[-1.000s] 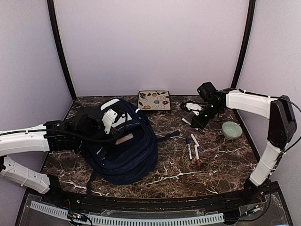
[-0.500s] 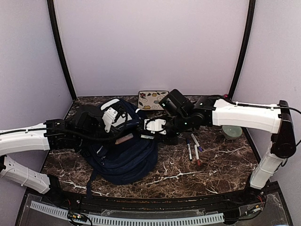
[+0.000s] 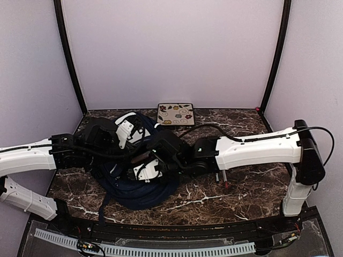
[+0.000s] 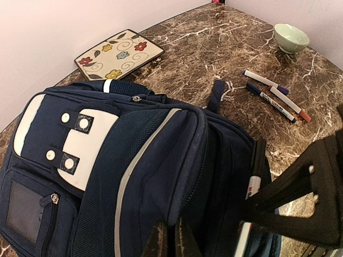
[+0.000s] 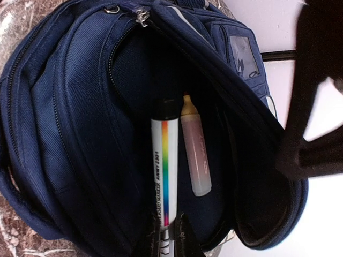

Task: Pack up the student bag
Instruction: Place the pen in the upper front pocket of the bag.

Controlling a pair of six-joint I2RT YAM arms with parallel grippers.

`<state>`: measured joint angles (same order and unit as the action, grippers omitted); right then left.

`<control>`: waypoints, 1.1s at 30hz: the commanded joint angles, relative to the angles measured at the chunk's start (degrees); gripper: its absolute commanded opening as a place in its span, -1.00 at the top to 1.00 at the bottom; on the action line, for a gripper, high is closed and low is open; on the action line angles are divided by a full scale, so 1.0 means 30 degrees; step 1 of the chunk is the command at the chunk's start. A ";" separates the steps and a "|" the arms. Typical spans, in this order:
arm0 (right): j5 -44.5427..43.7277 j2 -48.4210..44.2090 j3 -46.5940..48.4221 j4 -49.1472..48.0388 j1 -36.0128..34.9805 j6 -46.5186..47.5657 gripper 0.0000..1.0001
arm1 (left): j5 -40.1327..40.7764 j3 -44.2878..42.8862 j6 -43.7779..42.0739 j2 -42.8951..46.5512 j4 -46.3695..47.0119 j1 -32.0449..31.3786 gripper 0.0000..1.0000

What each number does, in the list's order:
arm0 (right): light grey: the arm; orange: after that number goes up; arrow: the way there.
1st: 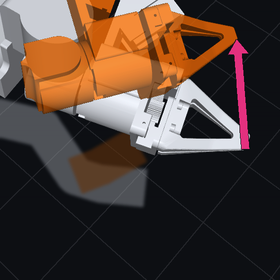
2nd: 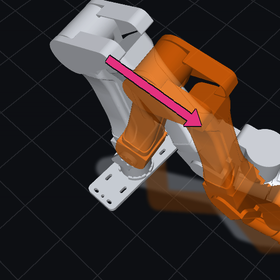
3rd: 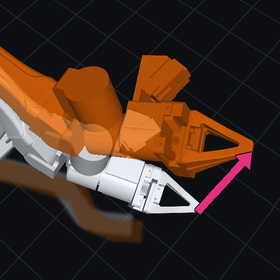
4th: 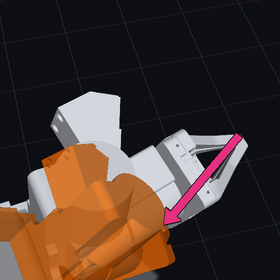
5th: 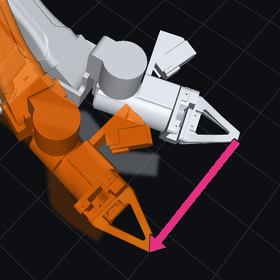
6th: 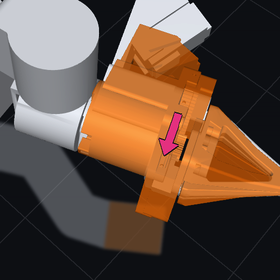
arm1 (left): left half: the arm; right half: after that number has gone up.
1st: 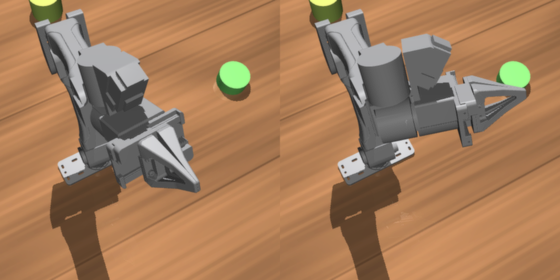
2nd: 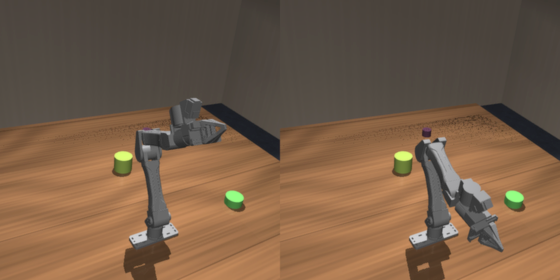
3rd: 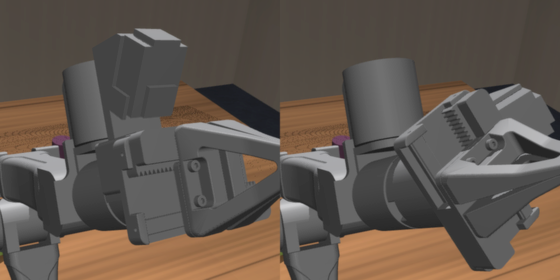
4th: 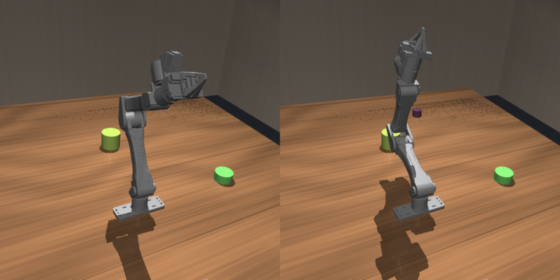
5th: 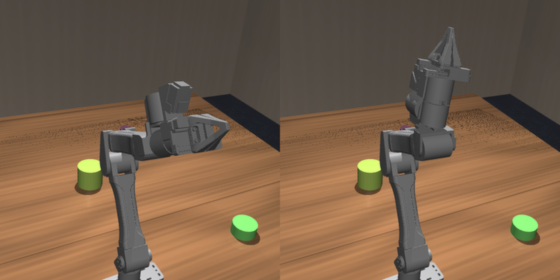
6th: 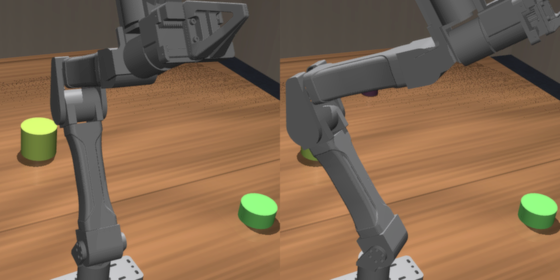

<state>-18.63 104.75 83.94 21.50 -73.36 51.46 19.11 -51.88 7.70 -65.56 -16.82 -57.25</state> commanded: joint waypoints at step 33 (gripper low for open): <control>-0.5836 0.1806 -0.1762 -1.0249 -0.0023 0.3576 0.25 | 0.1240 -0.0343 0.0082 0.2412 0.1283 0.0042 1.00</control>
<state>-37.60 119.17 82.02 -15.81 -73.23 69.14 22.15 -51.96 7.22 -61.17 -18.15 -56.77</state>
